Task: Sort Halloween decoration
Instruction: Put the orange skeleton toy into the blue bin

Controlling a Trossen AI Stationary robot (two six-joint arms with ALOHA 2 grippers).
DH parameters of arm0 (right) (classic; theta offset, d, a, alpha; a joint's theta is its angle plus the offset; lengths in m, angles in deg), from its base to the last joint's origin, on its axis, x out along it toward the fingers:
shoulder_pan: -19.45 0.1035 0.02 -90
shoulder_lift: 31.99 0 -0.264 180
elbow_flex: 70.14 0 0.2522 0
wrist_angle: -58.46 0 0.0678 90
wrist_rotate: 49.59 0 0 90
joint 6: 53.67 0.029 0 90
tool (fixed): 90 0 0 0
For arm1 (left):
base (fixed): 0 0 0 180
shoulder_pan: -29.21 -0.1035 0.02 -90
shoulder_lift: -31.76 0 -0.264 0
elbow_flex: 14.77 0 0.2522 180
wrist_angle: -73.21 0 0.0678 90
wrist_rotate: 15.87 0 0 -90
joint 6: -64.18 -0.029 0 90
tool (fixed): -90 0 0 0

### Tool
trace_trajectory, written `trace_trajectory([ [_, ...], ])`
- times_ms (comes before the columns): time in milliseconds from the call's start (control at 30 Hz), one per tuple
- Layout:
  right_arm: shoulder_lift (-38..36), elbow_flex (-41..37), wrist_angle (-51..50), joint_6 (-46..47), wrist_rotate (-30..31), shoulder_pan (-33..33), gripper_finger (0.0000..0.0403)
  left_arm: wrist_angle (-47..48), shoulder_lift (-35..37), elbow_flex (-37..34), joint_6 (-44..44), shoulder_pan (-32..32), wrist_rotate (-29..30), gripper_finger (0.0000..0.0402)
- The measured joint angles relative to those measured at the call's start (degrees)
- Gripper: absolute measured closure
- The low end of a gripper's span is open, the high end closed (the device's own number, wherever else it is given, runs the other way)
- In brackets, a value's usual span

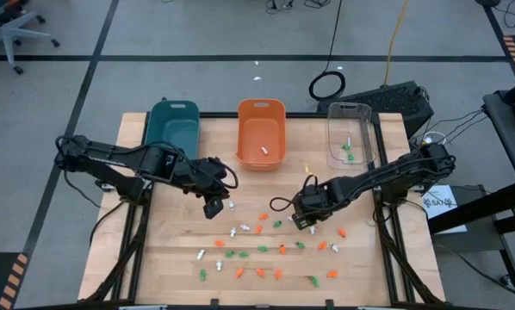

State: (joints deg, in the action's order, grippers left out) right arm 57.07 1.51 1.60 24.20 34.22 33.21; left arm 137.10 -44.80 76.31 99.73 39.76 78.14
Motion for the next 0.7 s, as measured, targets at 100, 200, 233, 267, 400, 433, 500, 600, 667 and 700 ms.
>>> trace_trajectory([
  [100, 0.4, 0.0, -0.6, 2.0, 0.4, 1.0, 0.0260, 0.0, 0.0, 0.0, 0.0, 0.0, 0.0, 0.0346],
  [200, 0.8, 0.0, -1.7, 3.9, 0.2, 2.2, 0.0232, 0.1, 0.0, 0.0, 0.0, 0.0, 0.0, 0.0346],
  [233, 0.9, 0.0, -2.1, 4.4, 0.1, 2.7, 0.0224, 0.2, 0.0, 0.0, 0.0, 0.0, 0.0, 0.0346],
  [267, 0.9, 0.0, -3.1, 5.2, 0.2, 3.2, 0.0216, 0.3, 0.0, 0.0, 0.0, 0.0, 0.0, 0.0346],
  [400, 0.6, 0.0, -10.1, 6.0, -0.2, 5.6, 0.0192, 0.5, 0.0, 0.0, 0.0, 0.3, 0.0, 0.0346],
  [433, 0.4, 0.0, -12.0, 5.9, -1.0, 6.2, 0.0188, 0.6, 0.0, 0.0, 0.0, 0.5, 0.0, 0.0346],
  [500, 0.3, 0.0, -15.3, 4.9, -2.0, 7.5, 0.0184, 0.7, 0.0, 0.0, 0.0, 0.9, 0.0, 0.0346],
  [600, 0.2, -0.1, -17.6, 2.4, -3.1, 9.7, 0.0184, 2.4, 0.0, 0.0, 0.0, 1.6, 0.0, 0.0346],
  [667, 0.2, -0.5, -17.1, 1.5, -3.3, 11.0, 0.0186, 3.7, 0.0, 0.0, 0.0, 2.0, 0.0, 0.0346],
  [700, 0.2, -0.9, -17.1, 1.5, -3.5, 11.5, 0.0188, 4.2, 0.0, 0.0, 0.0, 2.1, 0.0, 0.0346],
])
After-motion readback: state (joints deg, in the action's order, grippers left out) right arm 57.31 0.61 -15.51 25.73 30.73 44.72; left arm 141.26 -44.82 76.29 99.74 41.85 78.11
